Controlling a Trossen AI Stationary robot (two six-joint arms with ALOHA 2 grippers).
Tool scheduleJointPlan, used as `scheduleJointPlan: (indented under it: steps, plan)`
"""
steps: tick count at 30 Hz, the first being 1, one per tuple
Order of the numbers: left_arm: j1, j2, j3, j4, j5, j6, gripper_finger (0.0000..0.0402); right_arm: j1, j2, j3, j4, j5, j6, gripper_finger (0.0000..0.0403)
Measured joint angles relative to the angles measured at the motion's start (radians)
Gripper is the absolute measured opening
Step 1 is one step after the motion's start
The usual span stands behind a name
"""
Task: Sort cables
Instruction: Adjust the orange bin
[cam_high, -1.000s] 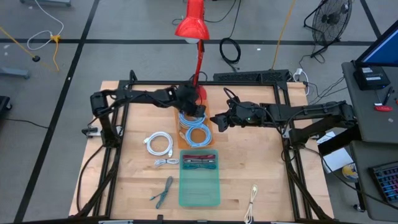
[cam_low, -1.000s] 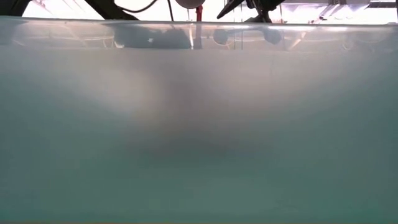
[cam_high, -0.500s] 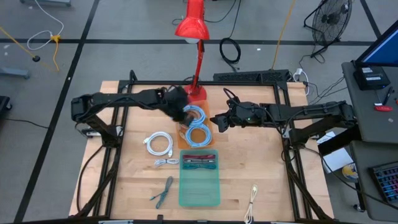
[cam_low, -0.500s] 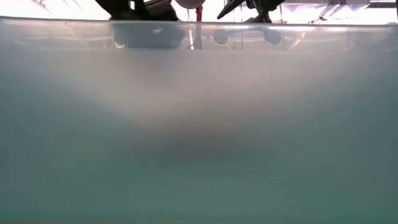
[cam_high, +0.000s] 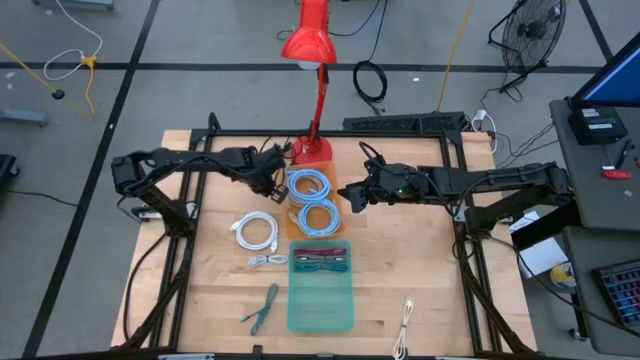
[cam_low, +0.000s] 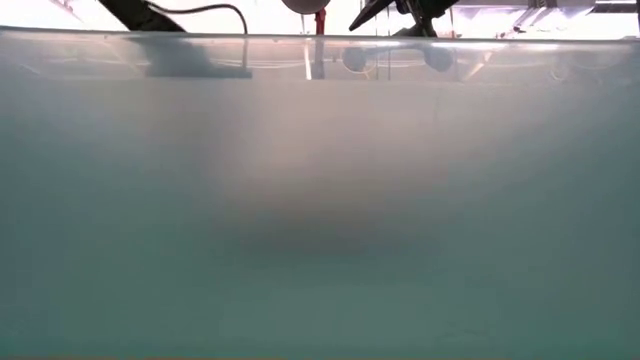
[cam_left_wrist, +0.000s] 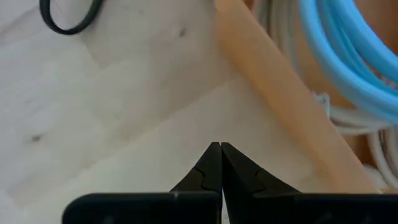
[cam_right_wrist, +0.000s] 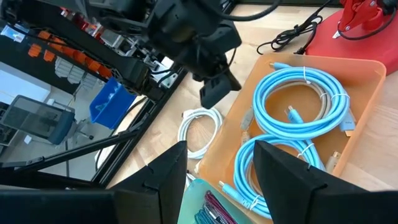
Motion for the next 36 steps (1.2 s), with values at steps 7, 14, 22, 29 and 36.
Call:
scheduleJointPlan:
  steps: [7, 14, 22, 29, 36]
  plan:
    - [0.064, -0.001, 0.004, 0.081, -0.043, 0.073, 0.0000, 0.008, 0.000, 0.000, 0.002, 0.000, 0.007, 0.0173]
    - [0.080, -0.001, 0.014, 0.123, 0.024, 0.083, 0.0000, 0.007, 0.000, 0.000, 0.007, 0.003, 0.007, 0.0173]
    - [0.073, -0.001, 0.013, 0.161, 0.026, 0.098, 0.0000, 0.007, 0.000, 0.000, 0.007, 0.003, 0.012, 0.0173]
    - [0.074, -0.001, 0.013, 0.208, 0.035, 0.100, 0.0000, 0.007, 0.000, 0.000, 0.007, 0.003, 0.015, 0.0173]
    - [0.075, -0.001, 0.013, 0.212, 0.034, 0.125, 0.0000, 0.007, 0.000, 0.000, 0.007, 0.003, 0.015, 0.0173]
